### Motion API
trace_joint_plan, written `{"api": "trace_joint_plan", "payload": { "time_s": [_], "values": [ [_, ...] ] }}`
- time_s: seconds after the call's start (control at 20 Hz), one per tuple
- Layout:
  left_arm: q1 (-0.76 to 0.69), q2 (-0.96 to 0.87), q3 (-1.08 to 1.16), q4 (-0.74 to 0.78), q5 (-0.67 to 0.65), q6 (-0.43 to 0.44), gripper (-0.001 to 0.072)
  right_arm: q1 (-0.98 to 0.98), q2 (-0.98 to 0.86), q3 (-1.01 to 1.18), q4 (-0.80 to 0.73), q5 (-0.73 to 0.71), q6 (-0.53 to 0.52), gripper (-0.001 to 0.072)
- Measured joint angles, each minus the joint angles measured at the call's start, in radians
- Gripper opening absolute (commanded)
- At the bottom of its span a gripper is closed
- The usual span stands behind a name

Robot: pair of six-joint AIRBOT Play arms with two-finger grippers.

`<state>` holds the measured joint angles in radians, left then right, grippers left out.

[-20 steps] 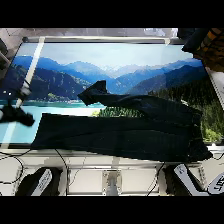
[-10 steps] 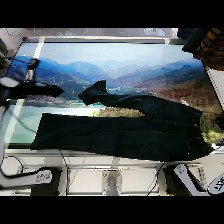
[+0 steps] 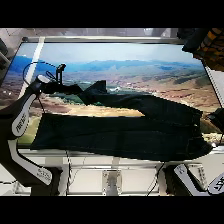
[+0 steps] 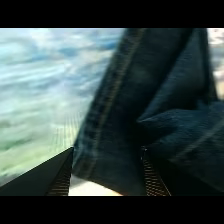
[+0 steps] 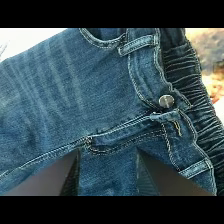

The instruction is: Fold the clothes and pants, and hang the long-sleeved shirts on hangers.

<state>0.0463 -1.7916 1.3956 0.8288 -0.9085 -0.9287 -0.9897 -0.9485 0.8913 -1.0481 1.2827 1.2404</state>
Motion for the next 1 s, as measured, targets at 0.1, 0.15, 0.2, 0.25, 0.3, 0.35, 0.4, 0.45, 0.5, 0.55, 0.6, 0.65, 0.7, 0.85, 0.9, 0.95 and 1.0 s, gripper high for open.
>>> {"api": "trace_joint_plan", "payload": {
  "time_s": [0.1,0.15,0.2,0.25,0.3,0.35,0.4,0.45,0.5,0.55,0.6,0.65,0.7,0.85,0.9,0.95,1.0],
  "values": [
    [-0.004,-0.011,0.018,0.064,-0.017,-0.052,0.0488,0.0,0.0,0.0,0.006,0.0,-0.003,0.0381],
    [-0.006,-0.014,0.023,0.089,-0.031,-0.07,0.0488,0.0,0.0,0.0,0.007,-0.001,-0.003,0.0381],
    [-0.008,-0.017,0.027,0.106,-0.039,-0.085,0.0488,0.0,0.0,0.0,0.008,-0.002,-0.004,0.0381],
    [-0.013,-0.018,0.03,0.117,-0.043,-0.092,0.0486,0.0,0.0,0.0,0.01,-0.004,-0.005,0.0381],
    [-0.017,-0.02,0.031,0.128,-0.049,-0.097,0.0469,0.0,0.0,0.0,0.011,-0.004,-0.005,0.0381],
    [-0.023,-0.021,0.033,0.136,-0.055,-0.105,0.0457,0.0,0.0,0.0,0.011,-0.005,-0.005,0.0381],
    [-0.031,-0.021,0.034,0.14,-0.055,-0.108,0.0448,0.0,0.0,0.0,0.011,-0.005,-0.005,0.0381],
    [-0.039,-0.022,0.035,0.145,-0.057,-0.109,0.042,0.0,0.0,0.0,0.011,-0.006,-0.005,0.0381],
    [-0.046,-0.023,0.035,0.153,-0.059,-0.111,0.0298,0.0,0.0,0.0,0.011,-0.006,-0.005,0.0381],
    [-0.051,-0.023,0.036,0.159,-0.059,-0.112,0.0227,0.0,0.0,0.0,0.011,-0.006,-0.005,0.0381],
    [-0.057,-0.023,0.036,0.165,-0.06,-0.111,0.0207,0.0,0.0,0.0,0.012,-0.007,-0.005,0.0381],
    [-0.061,-0.023,0.036,0.17,-0.061,-0.112,0.0186,0.0,0.0,0.0,0.012,-0.007,-0.005,0.0381],
    [-0.063,-0.023,0.036,0.174,-0.06,-0.112,0.004,0.0,0.0,0.0,0.012,-0.007,-0.005,0.0381],
    [-0.068,-0.023,0.037,0.183,-0.056,-0.111,0.0032,0.0,0.0,0.0,0.012,-0.006,-0.005,0.0381],
    [-0.066,-0.021,0.039,0.19,-0.056,-0.112,0.0031,0.0,0.0,0.0,0.012,-0.005,-0.005,0.0381],
    [-0.063,-0.014,0.043,0.209,-0.057,-0.117,0.0031,0.0,0.0,0.0,0.012,-0.003,-0.005,0.0381],
    [-0.057,-0.001,0.048,0.244,-0.06,-0.136,0.0031,0.0,0.0,0.0,0.012,-0.002,-0.005,0.038]
  ]
}}
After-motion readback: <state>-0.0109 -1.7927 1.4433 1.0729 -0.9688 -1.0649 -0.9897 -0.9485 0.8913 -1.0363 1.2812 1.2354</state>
